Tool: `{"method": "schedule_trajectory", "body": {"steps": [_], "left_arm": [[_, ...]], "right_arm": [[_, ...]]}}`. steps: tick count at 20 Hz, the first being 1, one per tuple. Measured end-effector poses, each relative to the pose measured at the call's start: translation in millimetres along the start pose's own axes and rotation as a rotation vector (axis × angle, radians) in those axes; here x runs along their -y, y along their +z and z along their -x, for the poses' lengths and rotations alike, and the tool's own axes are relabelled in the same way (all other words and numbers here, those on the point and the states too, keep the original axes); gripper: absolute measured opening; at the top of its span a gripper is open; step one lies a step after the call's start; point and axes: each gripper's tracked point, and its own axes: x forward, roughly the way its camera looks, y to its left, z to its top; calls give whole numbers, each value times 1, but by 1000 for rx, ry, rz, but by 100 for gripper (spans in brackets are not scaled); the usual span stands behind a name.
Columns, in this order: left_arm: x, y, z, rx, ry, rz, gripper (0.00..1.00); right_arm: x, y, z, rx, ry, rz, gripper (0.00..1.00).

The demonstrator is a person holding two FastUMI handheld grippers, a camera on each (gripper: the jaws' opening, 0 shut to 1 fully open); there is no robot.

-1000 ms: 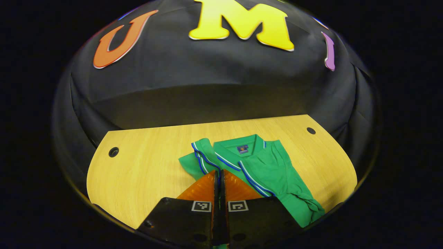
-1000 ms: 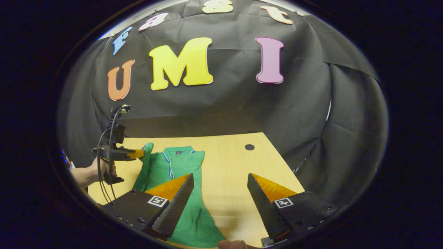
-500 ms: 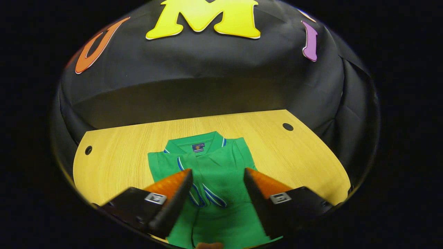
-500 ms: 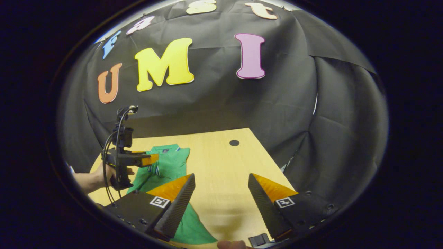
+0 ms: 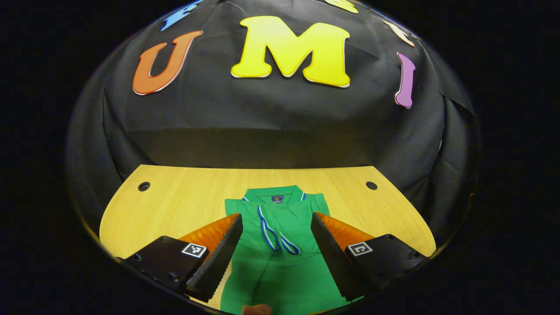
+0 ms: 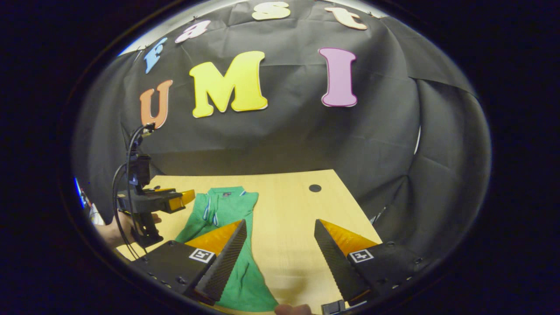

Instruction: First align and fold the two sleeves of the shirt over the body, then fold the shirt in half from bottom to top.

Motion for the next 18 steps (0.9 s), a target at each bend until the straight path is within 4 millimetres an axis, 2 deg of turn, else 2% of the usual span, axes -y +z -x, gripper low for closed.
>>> {"method": "schedule_trajectory", "body": {"steps": [3,4,5,7,9,14,18], "left_arm": [[-15,1,36,19,21,25,100],[-20,-2,48,15,22,23,100],[-26,-8,62,9,24,16,100],[-40,-22,88,-17,31,-5,100],[-55,-38,110,-46,52,-14,100],[-79,-91,162,-137,75,3,100],[-77,-156,196,-298,1,32,100]], "right_arm": [[-10,0,1,2,47,57,93],[-13,-4,1,-5,69,75,96],[-14,-8,2,-12,82,95,94],[-11,-19,3,-32,102,127,96],[-11,-36,4,-74,123,144,96],[-13,-90,15,-190,186,195,96],[-8,-140,29,-302,222,244,96]]}}
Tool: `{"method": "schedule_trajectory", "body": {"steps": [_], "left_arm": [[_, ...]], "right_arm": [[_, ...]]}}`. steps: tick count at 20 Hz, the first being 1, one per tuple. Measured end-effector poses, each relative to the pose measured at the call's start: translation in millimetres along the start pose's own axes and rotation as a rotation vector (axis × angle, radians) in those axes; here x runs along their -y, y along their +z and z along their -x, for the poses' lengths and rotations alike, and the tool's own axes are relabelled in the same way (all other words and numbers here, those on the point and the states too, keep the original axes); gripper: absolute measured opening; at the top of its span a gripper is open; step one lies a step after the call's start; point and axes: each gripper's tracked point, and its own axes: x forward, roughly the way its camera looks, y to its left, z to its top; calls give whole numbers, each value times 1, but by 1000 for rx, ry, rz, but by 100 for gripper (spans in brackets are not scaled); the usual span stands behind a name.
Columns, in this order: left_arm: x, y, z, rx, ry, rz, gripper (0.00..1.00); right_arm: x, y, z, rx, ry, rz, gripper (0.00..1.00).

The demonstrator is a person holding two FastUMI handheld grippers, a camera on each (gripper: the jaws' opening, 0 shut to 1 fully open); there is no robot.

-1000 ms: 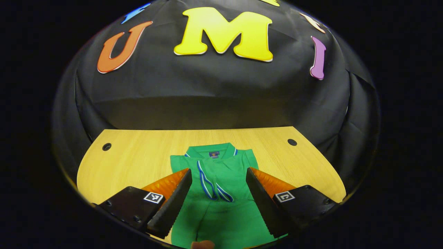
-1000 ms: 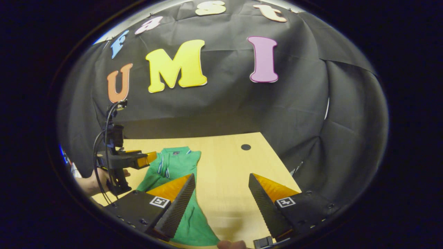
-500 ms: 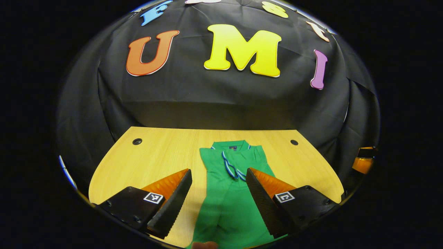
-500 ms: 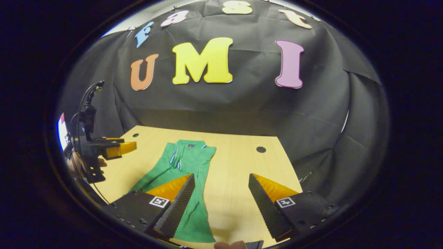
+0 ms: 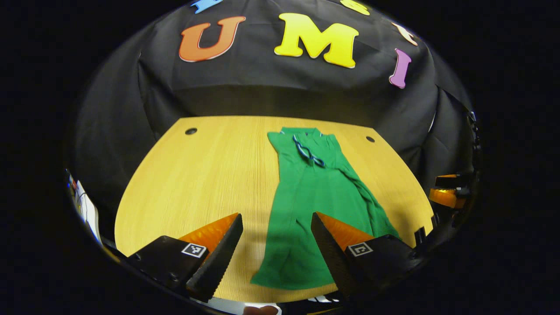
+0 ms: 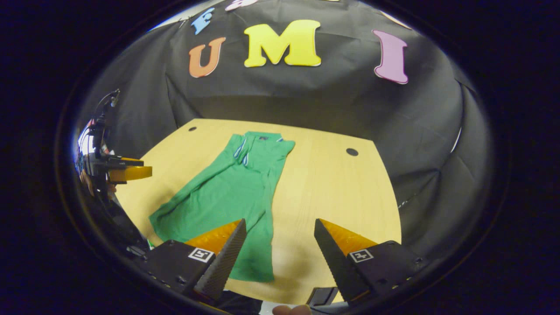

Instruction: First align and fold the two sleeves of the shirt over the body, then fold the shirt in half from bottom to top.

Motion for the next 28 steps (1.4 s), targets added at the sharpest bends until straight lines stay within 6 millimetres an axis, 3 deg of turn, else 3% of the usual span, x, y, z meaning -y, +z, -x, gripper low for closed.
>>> {"method": "schedule_trajectory", "body": {"steps": [4,7,12,16,20,24,28], "left_arm": [[-2,-75,5,-172,-50,-34,100],[-9,-107,0,-250,-34,-15,100],[-22,-97,-23,-303,-7,13,100],[-29,-78,-19,-330,15,-21,100],[-28,-90,-23,-378,26,-36,100],[-32,-86,-26,-386,39,-83,100],[-32,-86,-26,-392,48,-85,100]], "right_arm": [[-8,-59,-11,-125,34,15,94],[-18,-95,-23,-214,47,5,96],[-24,-124,-42,-300,33,-6,96],[-29,-139,-51,-357,36,-2,94],[-32,-152,-61,-409,34,-2,96],[-30,-164,-66,-439,15,4,96],[-31,-163,-67,-467,2,3,96]]}}
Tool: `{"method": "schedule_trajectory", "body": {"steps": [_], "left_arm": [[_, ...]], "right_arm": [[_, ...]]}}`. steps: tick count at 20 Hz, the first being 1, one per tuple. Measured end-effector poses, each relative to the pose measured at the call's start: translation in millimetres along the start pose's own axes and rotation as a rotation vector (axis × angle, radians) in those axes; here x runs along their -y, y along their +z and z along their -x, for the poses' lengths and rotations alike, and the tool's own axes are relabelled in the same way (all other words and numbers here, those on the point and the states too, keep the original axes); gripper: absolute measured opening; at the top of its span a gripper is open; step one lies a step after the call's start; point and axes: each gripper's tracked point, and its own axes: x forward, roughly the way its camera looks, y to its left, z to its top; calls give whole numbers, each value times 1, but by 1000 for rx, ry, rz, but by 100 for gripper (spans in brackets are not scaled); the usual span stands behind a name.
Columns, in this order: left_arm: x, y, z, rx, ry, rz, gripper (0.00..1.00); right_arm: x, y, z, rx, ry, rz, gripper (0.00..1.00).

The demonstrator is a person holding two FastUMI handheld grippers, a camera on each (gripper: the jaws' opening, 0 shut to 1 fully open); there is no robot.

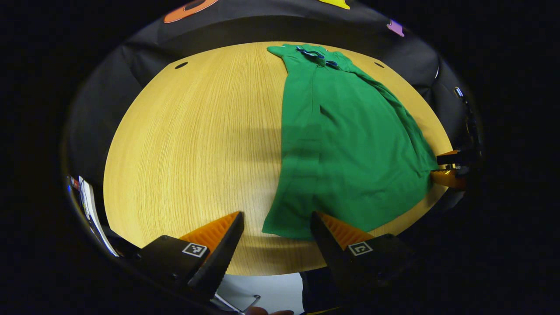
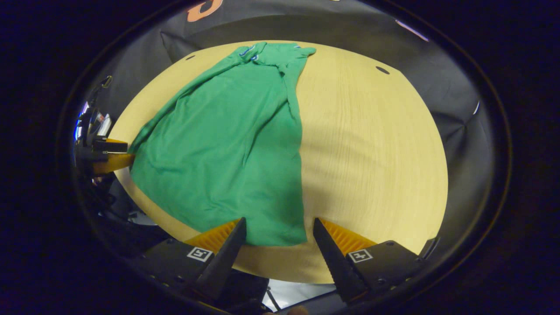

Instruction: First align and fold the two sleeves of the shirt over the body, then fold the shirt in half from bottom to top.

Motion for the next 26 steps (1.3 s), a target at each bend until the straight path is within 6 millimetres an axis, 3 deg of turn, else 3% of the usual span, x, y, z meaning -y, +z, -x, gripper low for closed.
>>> {"method": "schedule_trajectory", "body": {"steps": [3,4,6,7,8,11,12,14,15,18,23,26], "left_arm": [[1,2,-1,-20,6,8,100],[3,1,-2,-31,8,15,97],[7,2,-1,-50,5,20,93],[10,2,-1,-56,0,14,82],[11,2,-3,-60,-7,6,72],[19,5,-6,-71,-48,-7,38],[19,5,-7,-63,-55,-6,11],[23,5,-6,-53,-82,13,7],[26,2,-3,-63,-100,28,6],[35,4,6,-77,-147,54,4],[54,33,33,-56,-211,68,4],[54,43,45,-38,-242,57,4]], "right_arm": [[-1,-2,-1,-24,-2,-7,97],[-3,-2,-1,-32,1,-10,92],[-5,-3,1,-42,7,-15,65],[-7,-3,0,-52,12,-17,60],[-10,-5,2,-53,27,-20,39],[-15,-3,1,-63,43,-21,10],[-15,-3,0,-68,41,-18,7],[-19,-3,1,-63,38,-26,7],[-18,-2,-1,-67,40,-22,0],[-18,-2,5,-69,45,-17,0],[-12,10,22,-33,58,-58,0],[-6,24,34,5,54,-56,0]]}}
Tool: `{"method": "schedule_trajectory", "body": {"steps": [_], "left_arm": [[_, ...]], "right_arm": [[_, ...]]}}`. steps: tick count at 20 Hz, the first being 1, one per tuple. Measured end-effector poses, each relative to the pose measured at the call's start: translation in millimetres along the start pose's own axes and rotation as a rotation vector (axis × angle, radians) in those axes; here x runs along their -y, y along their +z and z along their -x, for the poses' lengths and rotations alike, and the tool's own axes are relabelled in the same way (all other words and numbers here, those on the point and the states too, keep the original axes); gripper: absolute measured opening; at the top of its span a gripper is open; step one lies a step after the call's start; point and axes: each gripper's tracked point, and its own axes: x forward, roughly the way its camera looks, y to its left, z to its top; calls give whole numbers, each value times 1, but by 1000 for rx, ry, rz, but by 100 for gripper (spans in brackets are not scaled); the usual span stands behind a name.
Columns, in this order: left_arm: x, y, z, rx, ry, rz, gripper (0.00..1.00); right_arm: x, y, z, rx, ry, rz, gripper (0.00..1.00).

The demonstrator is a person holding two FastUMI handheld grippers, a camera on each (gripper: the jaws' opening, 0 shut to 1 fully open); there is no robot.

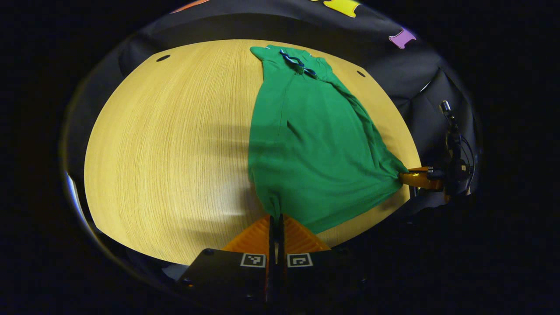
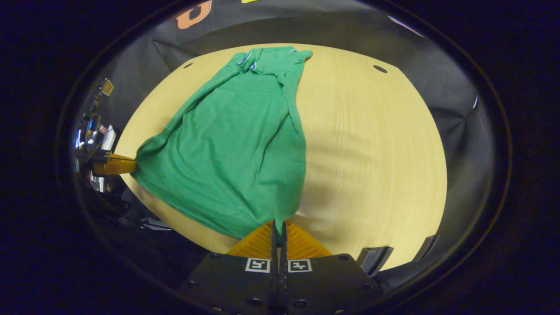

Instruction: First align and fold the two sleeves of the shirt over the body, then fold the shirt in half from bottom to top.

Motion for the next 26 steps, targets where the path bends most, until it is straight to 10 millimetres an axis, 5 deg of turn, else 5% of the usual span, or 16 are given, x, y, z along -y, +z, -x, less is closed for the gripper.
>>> {"method": "schedule_trajectory", "body": {"steps": [7,26], "left_arm": [[5,55,16,82,-40,-32,4],[-1,235,26,409,-39,7,4]], "right_arm": [[13,54,27,102,16,-37,0],[35,219,50,334,30,-121,0]]}}
